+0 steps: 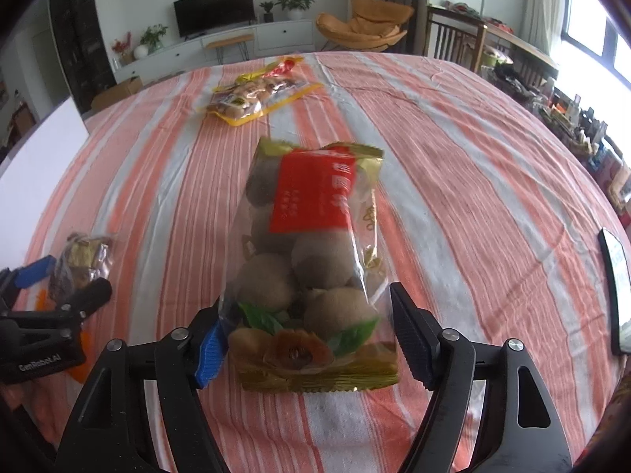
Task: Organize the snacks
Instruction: 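Grasp the gold-and-red ball packet with the right tool while the left tool holds the orange bag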
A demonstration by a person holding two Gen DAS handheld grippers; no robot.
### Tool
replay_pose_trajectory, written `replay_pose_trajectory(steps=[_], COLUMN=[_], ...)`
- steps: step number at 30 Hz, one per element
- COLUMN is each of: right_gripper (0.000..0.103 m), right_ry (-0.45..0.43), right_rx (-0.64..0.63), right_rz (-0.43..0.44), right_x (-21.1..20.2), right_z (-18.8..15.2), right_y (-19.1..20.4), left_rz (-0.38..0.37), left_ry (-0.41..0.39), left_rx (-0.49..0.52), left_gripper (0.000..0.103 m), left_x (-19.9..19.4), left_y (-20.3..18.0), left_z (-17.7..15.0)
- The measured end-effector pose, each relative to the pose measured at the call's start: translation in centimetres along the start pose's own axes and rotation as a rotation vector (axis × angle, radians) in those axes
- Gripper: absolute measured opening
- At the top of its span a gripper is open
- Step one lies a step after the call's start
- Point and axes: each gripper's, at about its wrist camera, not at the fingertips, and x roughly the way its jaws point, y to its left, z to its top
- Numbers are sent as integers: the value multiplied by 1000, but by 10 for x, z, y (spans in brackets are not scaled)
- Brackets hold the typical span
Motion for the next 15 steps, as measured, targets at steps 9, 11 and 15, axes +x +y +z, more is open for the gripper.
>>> replay_pose_trajectory(steps=[9,11,15], right_gripper=[86,86,86], right_ry=[-1,-1,-1], right_rx=[2,2,2], right_rz=[-3,-3,-3], right_x=[8,8,8], right_z=[-5,-6,-6], right_y=[-1,-1,-1], left_rz=[0,0,0], left_ry=[0,0,0], left_rx=[0,0,0], left_gripper=[103,103,103], left_x=[0,0,0], left_y=[0,0,0], left_z=[0,0,0])
